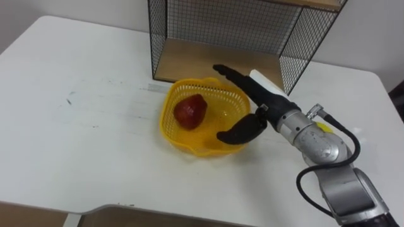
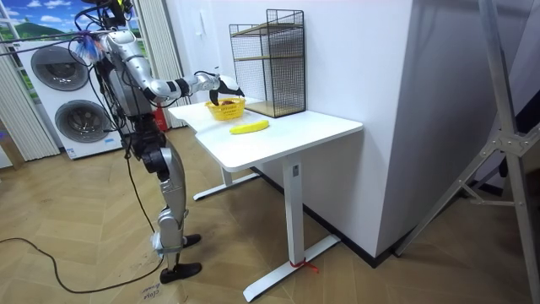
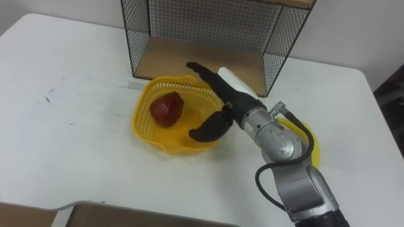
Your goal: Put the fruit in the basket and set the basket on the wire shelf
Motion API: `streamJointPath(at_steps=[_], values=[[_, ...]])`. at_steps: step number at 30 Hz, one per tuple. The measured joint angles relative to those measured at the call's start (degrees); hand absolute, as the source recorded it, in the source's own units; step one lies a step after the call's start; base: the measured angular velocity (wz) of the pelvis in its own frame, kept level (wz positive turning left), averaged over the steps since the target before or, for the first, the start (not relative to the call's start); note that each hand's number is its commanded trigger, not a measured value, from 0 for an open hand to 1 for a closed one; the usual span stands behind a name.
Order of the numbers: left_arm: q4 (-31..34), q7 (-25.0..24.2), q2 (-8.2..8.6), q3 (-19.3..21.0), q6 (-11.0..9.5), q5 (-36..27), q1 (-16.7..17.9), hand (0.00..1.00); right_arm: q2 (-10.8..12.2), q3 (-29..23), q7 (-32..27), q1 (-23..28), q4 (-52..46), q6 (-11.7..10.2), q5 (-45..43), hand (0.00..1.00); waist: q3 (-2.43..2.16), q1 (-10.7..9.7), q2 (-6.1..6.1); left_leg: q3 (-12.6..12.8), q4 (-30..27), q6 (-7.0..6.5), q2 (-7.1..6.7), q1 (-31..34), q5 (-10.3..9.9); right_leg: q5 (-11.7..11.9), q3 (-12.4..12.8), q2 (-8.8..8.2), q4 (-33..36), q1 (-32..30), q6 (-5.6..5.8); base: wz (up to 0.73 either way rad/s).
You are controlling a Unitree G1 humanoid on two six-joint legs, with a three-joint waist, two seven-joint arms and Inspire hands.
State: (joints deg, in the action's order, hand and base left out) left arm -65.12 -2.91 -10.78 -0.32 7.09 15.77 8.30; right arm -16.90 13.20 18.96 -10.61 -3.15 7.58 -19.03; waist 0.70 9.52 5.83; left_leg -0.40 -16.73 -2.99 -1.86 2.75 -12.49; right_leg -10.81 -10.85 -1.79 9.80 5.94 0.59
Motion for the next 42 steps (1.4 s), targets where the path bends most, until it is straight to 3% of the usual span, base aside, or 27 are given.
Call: streamJointPath(at_steps=[14, 19, 24, 30, 36, 42], values=[[-0.24, 0.01, -0.02, 0.1, -0.03, -0.02, 0.43, 0.0, 0.87, -0.13, -2.91, 0.0, 0.13, -0.05, 1.27, 0.0, 0.04, -0.26, -0.2, 0.01, 0.01, 0.0, 0.02, -0.25, 0.0, 0.01, 0.55, 0.04, -0.03, 0.14, 0.0, 0.0], [-0.28, 0.03, 0.11, 0.11, -0.04, -0.21, 1.27, 0.0, 0.89, -1.53, -6.72, 0.04, -0.9, -0.81, 1.55, 0.0, -0.17, -1.87, -1.27, 0.15, -0.06, -0.01, 0.0, -0.29, -0.01, 0.04, 0.59, 0.02, -0.02, 0.2, 0.02, 0.0], [-0.3, 0.15, 0.8, 0.76, -0.43, 0.11, 2.38, 0.0, 0.63, -6.07, -11.72, 0.2, -2.3, -3.79, 4.96, 0.0, -0.62, -3.89, -2.72, 0.26, 0.12, 0.02, 0.01, -0.97, 0.03, 0.05, 0.46, 0.02, -0.06, 0.64, 0.01, 0.0], [-0.32, 1.58, 0.86, 2.49, -0.88, 0.12, 3.03, 0.0, 0.39, -10.64, -16.89, 1.79, -1.82, -4.55, 7.87, 0.0, -0.7, -5.13, -1.88, 0.23, 1.45, 0.32, -0.02, -2.45, 0.43, 0.05, 0.19, 0.08, -0.05, 1.54, 0.01, 0.0], [-0.33, 1.66, 0.94, 3.64, -0.88, 0.11, 3.81, 0.0, -0.15, -13.34, -22.38, 4.14, 3.03, -4.54, 9.44, 0.0, -0.59, -5.02, -0.85, 0.38, 1.99, 0.35, 0.01, -3.45, 0.45, 0.05, 0.68, 0.15, -0.15, 2.19, 0.01, -0.03], [-0.24, 1.65, 0.94, 3.68, -0.82, 0.06, 4.8, 0.0, -0.15, -16.56, -26.47, 4.93, 4.66, -4.54, 9.03, 0.0, -0.39, -6.61, -1.45, 0.65, 1.92, 0.22, -0.04, -2.89, 0.49, 0.05, 0.61, -0.1, -0.1, 1.61, 0.01, -0.01]])
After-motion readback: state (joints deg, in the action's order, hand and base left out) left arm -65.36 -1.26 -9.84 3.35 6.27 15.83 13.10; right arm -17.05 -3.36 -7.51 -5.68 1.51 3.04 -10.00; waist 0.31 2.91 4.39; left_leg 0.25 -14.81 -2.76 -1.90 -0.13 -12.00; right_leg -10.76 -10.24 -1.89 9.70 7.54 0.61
